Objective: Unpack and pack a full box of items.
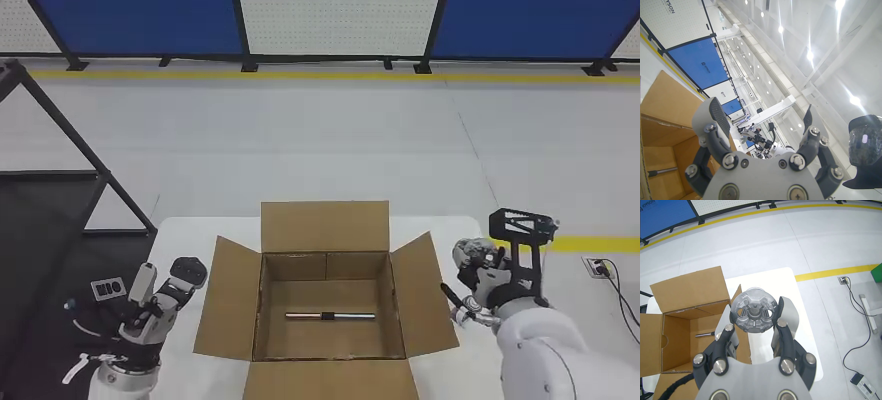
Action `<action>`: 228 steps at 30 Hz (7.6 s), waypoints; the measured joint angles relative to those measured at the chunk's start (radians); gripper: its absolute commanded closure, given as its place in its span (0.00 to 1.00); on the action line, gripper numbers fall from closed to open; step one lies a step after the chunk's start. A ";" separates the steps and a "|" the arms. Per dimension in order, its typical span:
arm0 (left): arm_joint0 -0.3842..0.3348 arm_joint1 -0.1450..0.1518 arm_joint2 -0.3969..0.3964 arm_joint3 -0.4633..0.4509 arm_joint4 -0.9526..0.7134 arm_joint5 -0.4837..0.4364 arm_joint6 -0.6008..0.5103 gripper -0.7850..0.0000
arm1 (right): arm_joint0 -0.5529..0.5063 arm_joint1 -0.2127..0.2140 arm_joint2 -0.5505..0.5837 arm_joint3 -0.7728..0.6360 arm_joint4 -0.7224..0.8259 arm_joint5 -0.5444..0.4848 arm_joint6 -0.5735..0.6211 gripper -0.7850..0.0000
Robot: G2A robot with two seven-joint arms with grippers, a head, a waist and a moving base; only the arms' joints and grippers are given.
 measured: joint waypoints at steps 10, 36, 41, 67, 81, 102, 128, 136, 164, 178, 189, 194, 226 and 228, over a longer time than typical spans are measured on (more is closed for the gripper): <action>0.006 -0.001 0.017 -0.001 0.016 -0.003 0.022 0.00 | 0.004 0.013 0.200 0.132 0.006 -0.097 0.074 1.00; 0.002 -0.003 0.056 -0.001 0.054 -0.008 0.055 0.00 | -0.053 0.036 0.303 0.310 0.040 -0.310 0.119 1.00; 0.006 -0.004 0.050 0.006 0.046 -0.014 0.060 0.00 | -0.091 0.043 0.297 0.353 0.016 -0.359 0.076 1.00; -0.023 -0.001 0.045 0.024 0.047 0.004 0.048 0.00 | -0.105 0.054 0.271 0.606 0.137 -0.330 -0.054 1.00; -0.028 0.001 0.048 0.015 0.061 0.018 0.049 0.00 | -0.108 0.068 0.294 0.634 0.173 -0.315 -0.077 0.38; -0.019 0.001 0.040 0.004 0.063 0.003 0.060 0.00 | -0.271 0.085 0.427 0.179 0.316 -0.263 -0.118 0.00; 0.146 0.001 -0.199 -0.028 -0.148 -0.147 0.068 0.00 | 0.220 0.111 -0.316 0.043 0.330 -0.531 0.132 0.00; 0.152 0.002 -0.213 -0.028 -0.172 -0.142 0.033 0.00 | 0.335 0.071 -0.521 0.342 0.236 -0.379 0.090 0.00; 0.150 0.002 -0.213 -0.030 -0.175 -0.139 0.024 0.00 | 0.543 0.025 -0.613 0.818 0.491 -0.686 0.057 0.00; 0.150 0.002 -0.213 -0.030 -0.175 -0.139 0.024 0.00 | 0.923 0.019 -1.081 1.214 0.920 -0.805 -0.049 0.00; 0.150 0.002 -0.213 -0.030 -0.175 -0.139 0.024 0.00 | 0.913 0.020 -1.082 1.214 0.909 -0.796 -0.065 0.00; 0.150 0.002 -0.213 -0.030 -0.175 -0.139 0.024 0.00 | 0.880 0.011 -1.086 1.274 0.949 -0.848 -0.100 0.00; 0.150 0.002 -0.213 -0.030 -0.175 -0.139 0.024 0.00 | 0.917 -0.157 -1.237 1.713 0.940 -1.100 -0.395 0.63; 0.150 0.002 -0.213 -0.030 -0.175 -0.139 0.024 0.00 | 0.917 -0.165 -1.238 1.727 0.932 -1.098 -0.402 0.64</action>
